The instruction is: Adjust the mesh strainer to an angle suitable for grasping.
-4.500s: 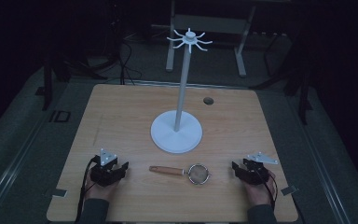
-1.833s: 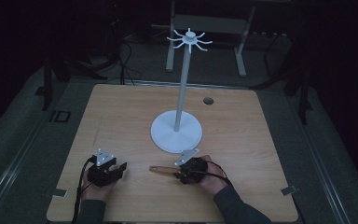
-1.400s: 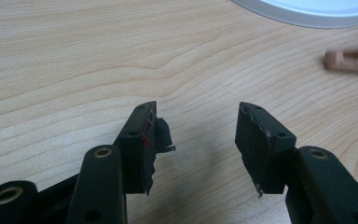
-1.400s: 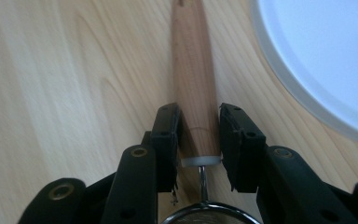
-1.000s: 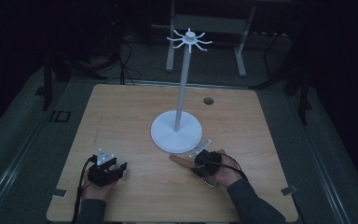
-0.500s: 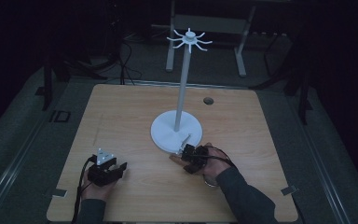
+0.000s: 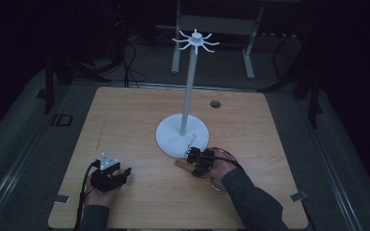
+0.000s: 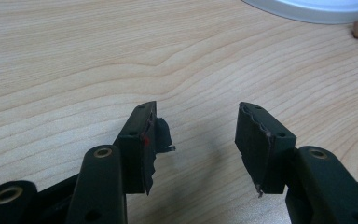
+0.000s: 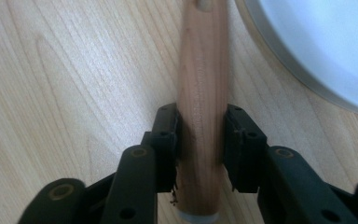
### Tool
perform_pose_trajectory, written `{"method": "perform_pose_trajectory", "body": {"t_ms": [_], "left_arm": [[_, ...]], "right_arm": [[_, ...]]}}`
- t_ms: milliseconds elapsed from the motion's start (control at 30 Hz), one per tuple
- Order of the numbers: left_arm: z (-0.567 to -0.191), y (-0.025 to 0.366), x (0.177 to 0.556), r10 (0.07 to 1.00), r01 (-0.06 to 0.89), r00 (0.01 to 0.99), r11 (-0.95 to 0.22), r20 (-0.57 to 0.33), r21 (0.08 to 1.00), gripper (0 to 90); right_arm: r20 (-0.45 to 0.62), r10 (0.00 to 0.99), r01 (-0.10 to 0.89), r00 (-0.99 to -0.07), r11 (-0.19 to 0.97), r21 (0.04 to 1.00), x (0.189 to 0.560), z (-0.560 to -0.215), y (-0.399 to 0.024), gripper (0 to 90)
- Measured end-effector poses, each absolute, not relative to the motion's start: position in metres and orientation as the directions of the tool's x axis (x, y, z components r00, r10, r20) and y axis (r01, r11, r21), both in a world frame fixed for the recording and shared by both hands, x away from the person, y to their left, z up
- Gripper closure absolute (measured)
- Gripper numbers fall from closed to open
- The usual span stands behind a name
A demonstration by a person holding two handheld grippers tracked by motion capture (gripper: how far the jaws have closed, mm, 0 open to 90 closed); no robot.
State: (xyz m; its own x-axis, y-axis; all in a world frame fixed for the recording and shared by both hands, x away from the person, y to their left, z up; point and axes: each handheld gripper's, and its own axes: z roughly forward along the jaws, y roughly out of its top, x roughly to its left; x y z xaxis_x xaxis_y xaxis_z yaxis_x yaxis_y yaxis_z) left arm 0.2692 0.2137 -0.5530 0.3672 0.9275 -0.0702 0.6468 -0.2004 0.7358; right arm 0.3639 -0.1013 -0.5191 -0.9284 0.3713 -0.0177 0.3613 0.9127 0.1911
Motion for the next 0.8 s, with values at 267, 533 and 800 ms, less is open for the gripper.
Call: {"method": "perform_pose_trajectory", "body": {"t_ms": [267, 533, 800], "left_arm": [[-0.554, 0.214, 0.270, 0.928, 0.649, 0.365, -0.200, -0.070, 0.734, 49.1], [-0.553, 0.214, 0.269, 0.929, 0.647, 0.365, -0.200, -0.068, 0.735, 49.1], [-0.553, 0.214, 0.269, 0.929, 0.647, 0.362, -0.195, -0.072, 0.738, 49.1]], "right_arm": [[-0.043, 0.372, 0.354, -0.927, 0.907, 0.227, 0.359, -0.519, -0.107, 68.2], [-0.063, 0.389, 0.354, -0.919, 0.885, 0.301, 0.355, -0.507, -0.111, 68.2], [-0.064, 0.414, 0.357, -0.908, 0.846, 0.395, 0.351, -0.498, -0.119, 68.2]]}}
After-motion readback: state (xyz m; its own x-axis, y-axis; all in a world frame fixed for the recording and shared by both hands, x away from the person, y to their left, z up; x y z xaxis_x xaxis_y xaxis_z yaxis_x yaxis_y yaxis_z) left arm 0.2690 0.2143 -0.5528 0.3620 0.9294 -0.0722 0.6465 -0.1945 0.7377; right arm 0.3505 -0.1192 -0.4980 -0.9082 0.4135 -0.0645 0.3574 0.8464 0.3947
